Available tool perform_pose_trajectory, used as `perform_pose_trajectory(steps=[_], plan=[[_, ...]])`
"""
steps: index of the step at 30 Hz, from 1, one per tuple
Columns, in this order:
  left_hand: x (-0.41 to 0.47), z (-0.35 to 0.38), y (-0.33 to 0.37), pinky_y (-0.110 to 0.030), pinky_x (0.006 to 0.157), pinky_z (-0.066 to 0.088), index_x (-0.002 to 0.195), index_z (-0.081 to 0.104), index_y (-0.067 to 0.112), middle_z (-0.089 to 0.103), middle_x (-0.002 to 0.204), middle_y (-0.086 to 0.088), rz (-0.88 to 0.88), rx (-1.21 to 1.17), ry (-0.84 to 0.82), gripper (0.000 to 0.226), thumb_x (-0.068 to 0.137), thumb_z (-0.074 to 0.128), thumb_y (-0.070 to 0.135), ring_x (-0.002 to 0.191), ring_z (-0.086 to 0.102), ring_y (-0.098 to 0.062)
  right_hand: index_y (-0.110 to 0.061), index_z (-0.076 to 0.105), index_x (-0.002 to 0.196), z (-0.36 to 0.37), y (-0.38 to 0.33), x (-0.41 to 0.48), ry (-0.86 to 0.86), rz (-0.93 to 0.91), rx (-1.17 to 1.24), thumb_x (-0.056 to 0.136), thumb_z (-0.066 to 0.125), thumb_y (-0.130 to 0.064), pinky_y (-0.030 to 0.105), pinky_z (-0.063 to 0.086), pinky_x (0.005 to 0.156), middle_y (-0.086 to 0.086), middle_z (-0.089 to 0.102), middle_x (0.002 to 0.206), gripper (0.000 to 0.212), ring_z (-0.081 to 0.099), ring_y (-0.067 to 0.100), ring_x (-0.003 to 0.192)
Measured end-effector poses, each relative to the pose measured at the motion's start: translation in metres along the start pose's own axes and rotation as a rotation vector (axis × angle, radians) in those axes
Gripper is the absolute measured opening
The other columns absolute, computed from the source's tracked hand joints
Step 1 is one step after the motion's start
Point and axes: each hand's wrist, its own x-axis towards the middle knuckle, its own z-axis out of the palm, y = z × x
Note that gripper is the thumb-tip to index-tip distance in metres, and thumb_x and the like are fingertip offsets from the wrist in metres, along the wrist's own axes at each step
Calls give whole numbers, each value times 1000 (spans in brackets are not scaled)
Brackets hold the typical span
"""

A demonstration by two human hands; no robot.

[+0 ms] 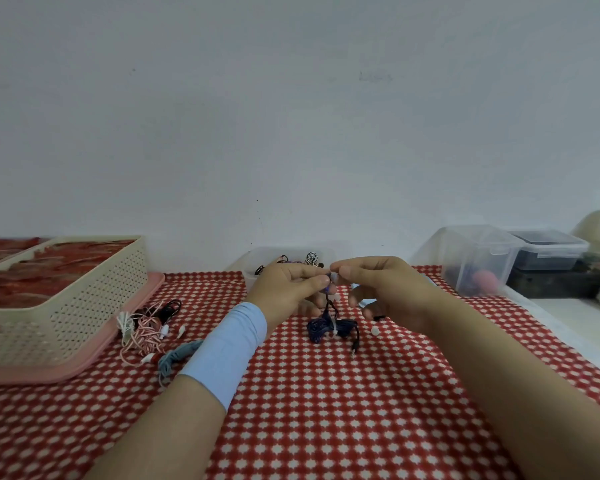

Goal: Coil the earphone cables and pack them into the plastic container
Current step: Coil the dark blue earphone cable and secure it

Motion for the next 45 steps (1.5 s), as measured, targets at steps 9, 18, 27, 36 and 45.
perform_pose_trajectory(steps=[9, 18, 27, 36, 45], plan=[[-1, -2, 3, -22, 58, 55, 101, 71, 2, 71, 85, -13, -41, -2, -113, 12, 92, 64, 5, 63, 63, -10, -11, 81, 98, -5, 2, 2, -89, 39, -12, 73, 77, -25, 20, 44, 45, 11, 73, 89, 29, 61, 14, 61], [-3, -7, 9, -23, 58, 57, 93, 72, 5, 72, 79, -8, -68, 0, -147, 9, 91, 64, 6, 62, 64, -10, -14, 81, 96, -5, -4, -3, -132, 7, -53, 76, 77, -30, 23, 46, 50, 10, 76, 94, 26, 64, 17, 66], [-1, -8, 9, -27, 63, 60, 94, 73, 2, 62, 87, -24, -56, 72, -130, 9, 91, 65, 3, 59, 64, -12, -12, 81, 99, -3, -8, -3, -67, -2, -150, 89, 75, -24, 24, 48, 51, 13, 78, 100, 16, 64, 17, 66], [-1, -5, 5, -32, 66, 62, 102, 71, 1, 74, 81, -9, -75, 0, -63, 13, 90, 67, 5, 66, 66, -14, -14, 75, 115, -10, -8, -2, -34, 13, -107, 99, 62, -26, 28, 53, 58, 4, 78, 106, 24, 68, 17, 70], [-4, 0, 9, -28, 63, 59, 91, 72, 8, 73, 71, -6, -33, 97, -6, 10, 83, 75, 4, 66, 70, -16, -19, 82, 101, -7, -10, -4, -31, -27, -280, 90, 75, -19, 25, 56, 60, 7, 79, 99, 13, 70, 14, 74]])
